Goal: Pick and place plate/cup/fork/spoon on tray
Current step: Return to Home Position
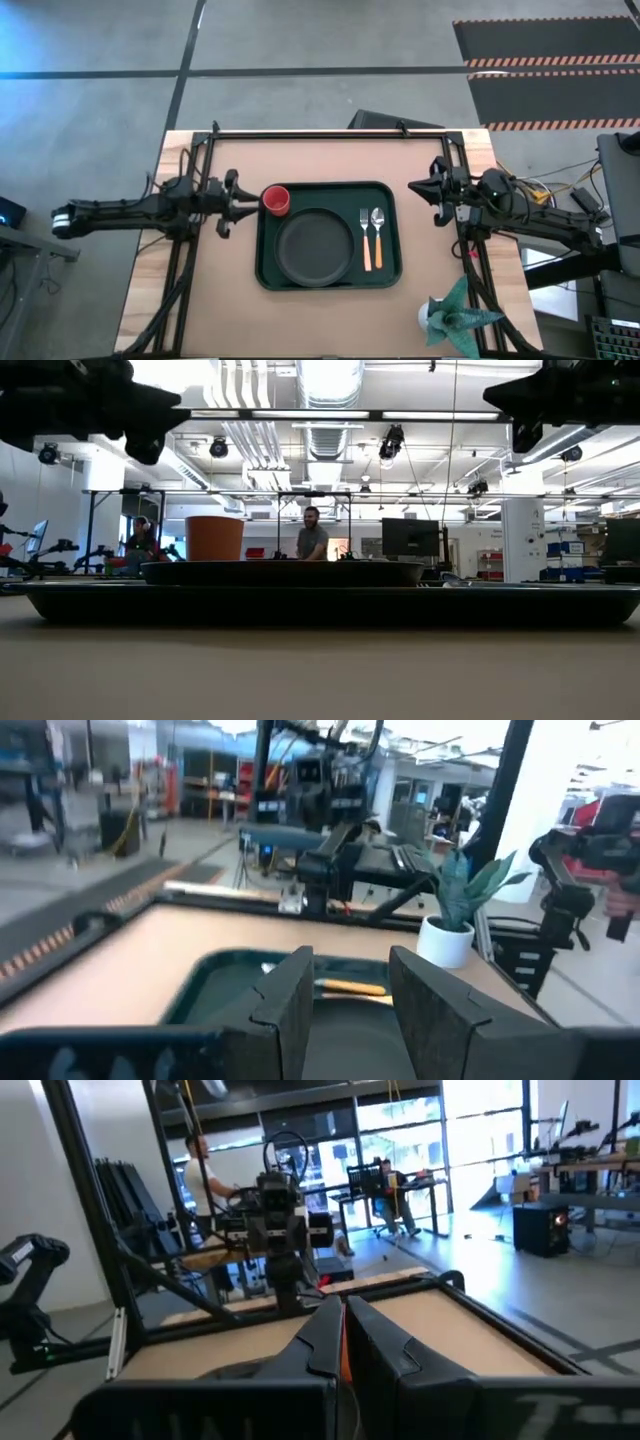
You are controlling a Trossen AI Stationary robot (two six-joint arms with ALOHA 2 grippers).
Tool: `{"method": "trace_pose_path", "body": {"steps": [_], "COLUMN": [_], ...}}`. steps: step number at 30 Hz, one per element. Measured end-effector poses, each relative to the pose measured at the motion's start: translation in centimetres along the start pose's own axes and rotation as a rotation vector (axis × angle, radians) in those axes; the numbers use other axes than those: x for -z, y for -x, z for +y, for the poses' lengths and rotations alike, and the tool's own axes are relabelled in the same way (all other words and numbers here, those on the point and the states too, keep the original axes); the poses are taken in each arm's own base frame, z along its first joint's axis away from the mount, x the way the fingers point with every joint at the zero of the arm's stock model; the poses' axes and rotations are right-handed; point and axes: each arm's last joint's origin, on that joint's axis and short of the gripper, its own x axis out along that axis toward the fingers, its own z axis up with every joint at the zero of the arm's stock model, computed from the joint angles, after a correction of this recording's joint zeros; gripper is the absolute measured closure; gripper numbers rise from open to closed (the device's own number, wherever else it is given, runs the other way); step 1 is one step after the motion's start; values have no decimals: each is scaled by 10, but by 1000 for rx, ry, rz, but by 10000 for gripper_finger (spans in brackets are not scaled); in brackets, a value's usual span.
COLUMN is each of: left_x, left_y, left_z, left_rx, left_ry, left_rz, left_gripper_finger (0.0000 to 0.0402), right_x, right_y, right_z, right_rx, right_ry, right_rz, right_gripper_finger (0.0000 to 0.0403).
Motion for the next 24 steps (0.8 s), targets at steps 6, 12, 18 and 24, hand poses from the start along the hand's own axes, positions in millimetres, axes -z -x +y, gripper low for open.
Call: {"method": "trace_pose_path", "body": {"steps": [6, 12, 18, 24], "left_x": [0, 0, 8, 22], "left_y": [7, 12, 19, 25], "left_z": [-2, -3, -3, -2], "left_rx": [4, 2, 0, 2], "left_ry": [-43, -52, -94, -103], "left_rz": [-16, -24, 13, -14], "left_gripper_finger": [285, 285, 285, 285], "right_x": [12, 26, 37, 46], "right_y": [2, 13, 24, 24], "right_z": [-2, -2, -2, -5], "right_rx": [-5, -1, 16, 69], "right_ry": [29, -30, -30, -41], "right_rz": [-51, -91, -37, 8], "right_gripper_finger": [394, 394, 394, 394]}}
